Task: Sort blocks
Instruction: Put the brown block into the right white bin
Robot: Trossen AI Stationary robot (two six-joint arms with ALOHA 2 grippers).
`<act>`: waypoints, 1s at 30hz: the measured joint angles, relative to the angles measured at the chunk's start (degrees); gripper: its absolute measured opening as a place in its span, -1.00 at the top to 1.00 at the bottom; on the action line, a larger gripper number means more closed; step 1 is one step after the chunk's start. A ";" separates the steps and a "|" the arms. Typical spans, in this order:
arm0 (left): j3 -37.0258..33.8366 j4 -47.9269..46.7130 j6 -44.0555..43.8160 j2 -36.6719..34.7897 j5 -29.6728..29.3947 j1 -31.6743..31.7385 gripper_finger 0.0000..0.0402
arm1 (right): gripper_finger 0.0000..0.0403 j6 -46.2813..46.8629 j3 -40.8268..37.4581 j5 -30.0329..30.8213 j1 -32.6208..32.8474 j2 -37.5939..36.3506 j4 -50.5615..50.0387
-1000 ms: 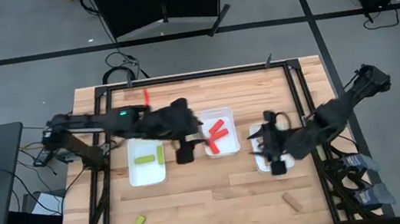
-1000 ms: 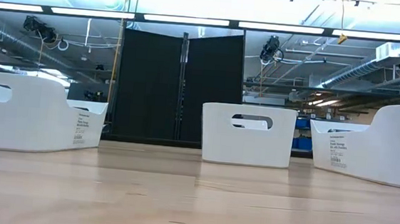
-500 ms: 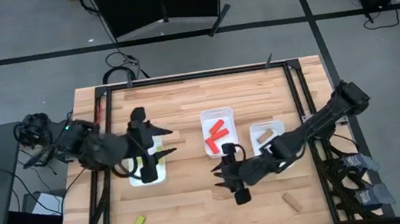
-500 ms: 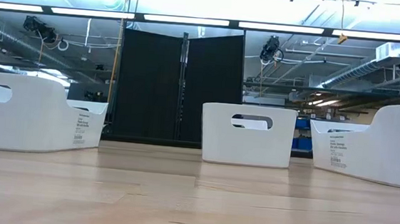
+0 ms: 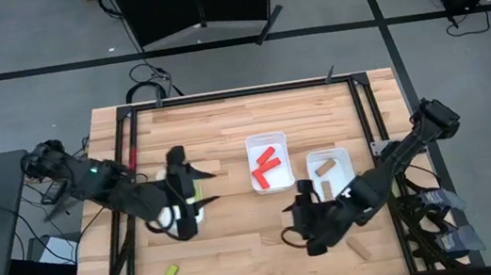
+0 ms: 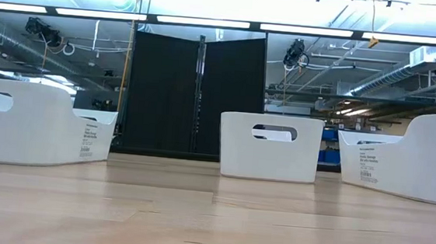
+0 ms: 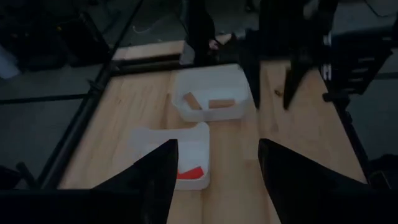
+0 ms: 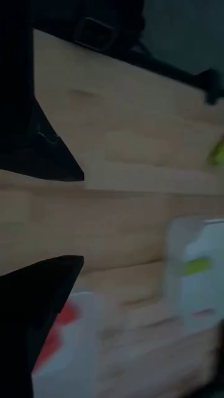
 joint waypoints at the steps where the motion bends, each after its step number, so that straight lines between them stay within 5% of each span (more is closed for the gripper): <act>1: -1.62 1.24 -0.12 -0.01 0.76 0.04 -0.14 | -0.08 2.46 0.00 0.21 0.89 -0.36 -2.25; 8: -13.64 9.67 -3.95 -0.07 7.42 0.48 -0.14 | -0.08 21.19 0.00 0.10 7.58 -0.94 -16.96; 13: -18.01 9.53 -9.33 -0.08 8.03 -0.34 -0.14 | -0.08 26.21 -0.35 2.11 11.20 -0.85 -17.06; 20: -15.95 13.42 -8.11 -0.39 8.32 -2.22 -0.14 | -0.08 14.60 -0.37 4.76 5.75 0.89 -1.74; 24: -15.37 15.50 -7.76 -2.57 8.24 -3.12 -0.14 | -0.08 4.64 -0.37 0.31 1.91 2.17 7.86; 30: -16.00 10.72 -11.70 -3.96 4.34 -4.58 -0.14 | -0.08 2.18 -0.37 -0.62 0.86 1.62 5.60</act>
